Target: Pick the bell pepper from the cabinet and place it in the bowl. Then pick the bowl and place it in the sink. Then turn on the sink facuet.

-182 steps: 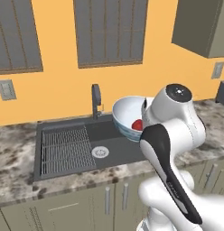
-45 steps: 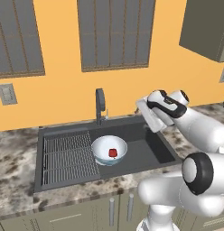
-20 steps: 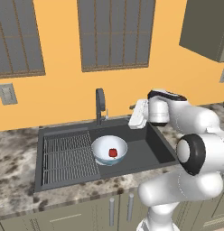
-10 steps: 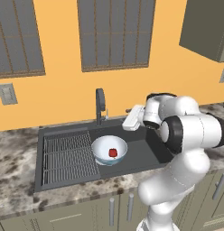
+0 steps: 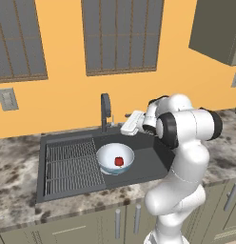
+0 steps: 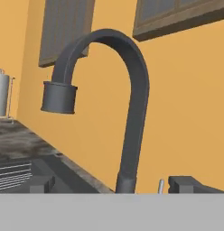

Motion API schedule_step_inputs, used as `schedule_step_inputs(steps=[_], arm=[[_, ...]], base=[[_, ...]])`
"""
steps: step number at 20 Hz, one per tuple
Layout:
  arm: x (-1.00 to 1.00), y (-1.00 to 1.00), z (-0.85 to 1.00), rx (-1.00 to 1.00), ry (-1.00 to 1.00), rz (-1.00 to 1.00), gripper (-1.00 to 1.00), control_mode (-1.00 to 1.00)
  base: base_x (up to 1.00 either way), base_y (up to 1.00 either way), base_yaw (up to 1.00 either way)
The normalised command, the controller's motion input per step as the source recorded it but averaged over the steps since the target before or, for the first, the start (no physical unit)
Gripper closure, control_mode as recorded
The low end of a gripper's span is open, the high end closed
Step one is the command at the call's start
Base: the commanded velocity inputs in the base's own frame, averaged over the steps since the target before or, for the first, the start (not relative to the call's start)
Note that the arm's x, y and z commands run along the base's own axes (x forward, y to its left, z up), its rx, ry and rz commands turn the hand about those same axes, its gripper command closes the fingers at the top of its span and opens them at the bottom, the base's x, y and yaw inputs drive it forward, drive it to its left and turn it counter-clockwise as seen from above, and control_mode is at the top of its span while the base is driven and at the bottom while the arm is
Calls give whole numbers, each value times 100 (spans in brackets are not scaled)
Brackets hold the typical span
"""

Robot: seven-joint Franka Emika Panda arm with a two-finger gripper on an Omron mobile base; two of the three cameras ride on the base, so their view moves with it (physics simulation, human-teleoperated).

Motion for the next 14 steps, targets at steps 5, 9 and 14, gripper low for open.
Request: schedule_step_inputs(steps=[5,9,14], arm=[[54,8,-22,0,4,2,-100,-100],[54,0,-21,2,3,12,-100,-100],[60,0,-9,3,2,13,-100,-100]], base=[[0,0,0],[0,0,0],[0,0,0]])
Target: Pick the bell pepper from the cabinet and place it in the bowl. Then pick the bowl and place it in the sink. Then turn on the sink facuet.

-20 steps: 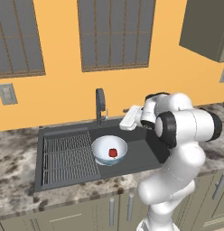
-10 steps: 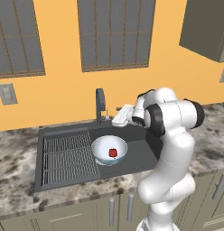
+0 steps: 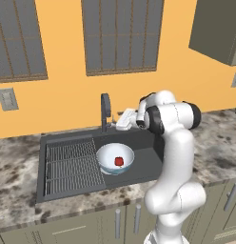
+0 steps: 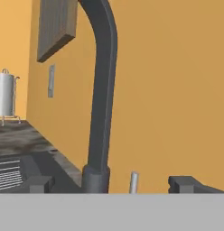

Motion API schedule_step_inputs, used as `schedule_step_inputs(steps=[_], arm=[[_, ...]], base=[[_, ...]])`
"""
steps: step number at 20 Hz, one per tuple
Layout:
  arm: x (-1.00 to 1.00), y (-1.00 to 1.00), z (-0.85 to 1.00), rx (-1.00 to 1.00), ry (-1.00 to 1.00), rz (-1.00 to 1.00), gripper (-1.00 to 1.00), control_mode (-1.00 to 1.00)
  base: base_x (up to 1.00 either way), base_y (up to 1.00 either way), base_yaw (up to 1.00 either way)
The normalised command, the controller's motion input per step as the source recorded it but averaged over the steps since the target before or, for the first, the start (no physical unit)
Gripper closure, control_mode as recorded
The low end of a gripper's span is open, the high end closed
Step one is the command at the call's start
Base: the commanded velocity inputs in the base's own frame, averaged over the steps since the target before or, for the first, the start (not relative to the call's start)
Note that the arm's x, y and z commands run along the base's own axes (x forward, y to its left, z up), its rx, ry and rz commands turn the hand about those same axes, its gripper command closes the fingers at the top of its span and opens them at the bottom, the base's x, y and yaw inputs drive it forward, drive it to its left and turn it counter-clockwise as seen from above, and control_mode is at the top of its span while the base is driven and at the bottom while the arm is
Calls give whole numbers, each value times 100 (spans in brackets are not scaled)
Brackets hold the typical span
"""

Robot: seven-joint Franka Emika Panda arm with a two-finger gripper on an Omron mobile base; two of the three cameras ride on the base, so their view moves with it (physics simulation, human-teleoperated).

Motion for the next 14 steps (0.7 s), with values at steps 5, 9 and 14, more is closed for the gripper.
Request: schedule_step_inputs(steps=[5,9,14], arm=[[56,0,-19,2,5,11,-100,-100],[45,11,-42,0,7,5,-100,-100],[27,23,-15,0,2,0,-100,-100]], base=[[0,0,0],[0,0,0],[0,0,0]])
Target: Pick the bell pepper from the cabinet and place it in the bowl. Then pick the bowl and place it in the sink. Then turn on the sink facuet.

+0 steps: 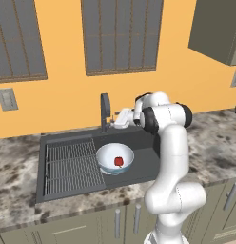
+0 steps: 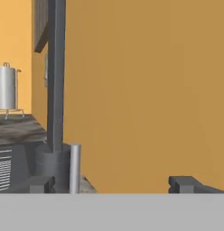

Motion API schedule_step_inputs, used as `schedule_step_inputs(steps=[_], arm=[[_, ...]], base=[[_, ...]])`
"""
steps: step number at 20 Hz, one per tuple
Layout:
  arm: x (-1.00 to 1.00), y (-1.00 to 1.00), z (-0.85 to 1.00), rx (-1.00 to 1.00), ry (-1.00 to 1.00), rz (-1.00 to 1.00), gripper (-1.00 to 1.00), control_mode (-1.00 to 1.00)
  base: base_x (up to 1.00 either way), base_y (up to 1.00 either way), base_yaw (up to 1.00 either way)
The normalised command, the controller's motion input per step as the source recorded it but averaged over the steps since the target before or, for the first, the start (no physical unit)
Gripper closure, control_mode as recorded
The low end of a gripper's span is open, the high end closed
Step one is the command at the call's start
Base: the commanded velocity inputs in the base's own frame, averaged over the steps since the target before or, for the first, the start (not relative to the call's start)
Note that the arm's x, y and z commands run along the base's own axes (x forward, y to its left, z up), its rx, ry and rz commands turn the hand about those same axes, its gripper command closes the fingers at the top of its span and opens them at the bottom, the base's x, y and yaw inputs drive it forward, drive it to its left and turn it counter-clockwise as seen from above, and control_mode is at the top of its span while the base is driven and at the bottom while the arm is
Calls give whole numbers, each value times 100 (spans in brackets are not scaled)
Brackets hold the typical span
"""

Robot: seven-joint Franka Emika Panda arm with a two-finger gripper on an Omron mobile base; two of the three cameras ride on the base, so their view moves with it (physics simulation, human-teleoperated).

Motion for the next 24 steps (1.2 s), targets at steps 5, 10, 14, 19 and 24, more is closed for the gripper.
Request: schedule_step_inputs(steps=[5,10,14,19,24], arm=[[18,19,0,0,5,0,-100,-100],[14,21,0,1,8,0,-100,-100],[22,2,0,6,7,0,100,-100],[13,-6,0,11,7,-2,100,-100],[3,-53,-14,11,4,-13,100,-100]], base=[[0,0,0],[0,0,0],[0,0,0],[0,0,0],[0,0,0]])
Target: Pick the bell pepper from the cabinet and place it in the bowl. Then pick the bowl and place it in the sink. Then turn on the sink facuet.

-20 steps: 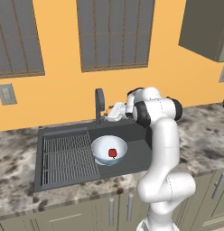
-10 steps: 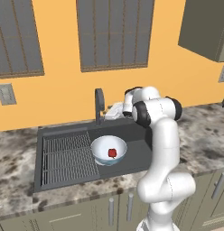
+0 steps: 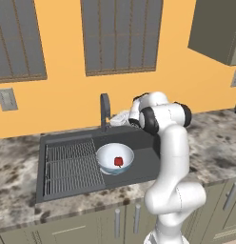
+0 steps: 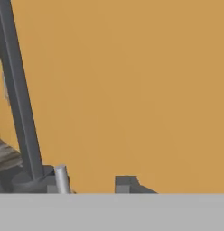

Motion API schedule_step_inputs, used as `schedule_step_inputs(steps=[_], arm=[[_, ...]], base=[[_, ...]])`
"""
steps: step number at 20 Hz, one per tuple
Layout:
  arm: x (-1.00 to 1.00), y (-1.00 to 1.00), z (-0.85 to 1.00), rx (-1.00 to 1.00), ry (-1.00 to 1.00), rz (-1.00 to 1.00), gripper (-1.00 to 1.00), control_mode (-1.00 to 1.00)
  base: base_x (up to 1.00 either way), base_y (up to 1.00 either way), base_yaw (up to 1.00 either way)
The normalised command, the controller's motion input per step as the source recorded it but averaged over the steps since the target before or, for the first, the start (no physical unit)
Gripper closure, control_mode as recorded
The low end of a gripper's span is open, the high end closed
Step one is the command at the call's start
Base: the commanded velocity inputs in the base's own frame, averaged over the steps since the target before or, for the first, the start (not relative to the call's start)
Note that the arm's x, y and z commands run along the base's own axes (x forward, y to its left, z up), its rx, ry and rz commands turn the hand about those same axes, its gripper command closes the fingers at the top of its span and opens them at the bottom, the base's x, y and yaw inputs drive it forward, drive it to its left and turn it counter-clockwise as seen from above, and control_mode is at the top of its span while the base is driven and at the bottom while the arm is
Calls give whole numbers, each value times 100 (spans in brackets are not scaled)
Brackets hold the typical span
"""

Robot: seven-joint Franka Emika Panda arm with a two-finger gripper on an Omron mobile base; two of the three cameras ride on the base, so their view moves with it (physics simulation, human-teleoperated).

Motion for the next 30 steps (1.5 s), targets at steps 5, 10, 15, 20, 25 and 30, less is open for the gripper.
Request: schedule_step_inputs(steps=[5,10,15,20,25,30], arm=[[0,-88,-25,10,2,-16,100,-100],[0,-100,-30,8,4,-18,100,-100],[0,-100,-31,8,3,-14,100,-100],[0,-100,-39,9,2,-7,100,-100],[0,-94,-36,9,0,-3,100,-100],[-11,-39,-3,7,0,-1,100,-100]], base=[[0,0,0],[0,0,0],[0,0,0],[0,0,0],[0,0,0],[0,0,0]])
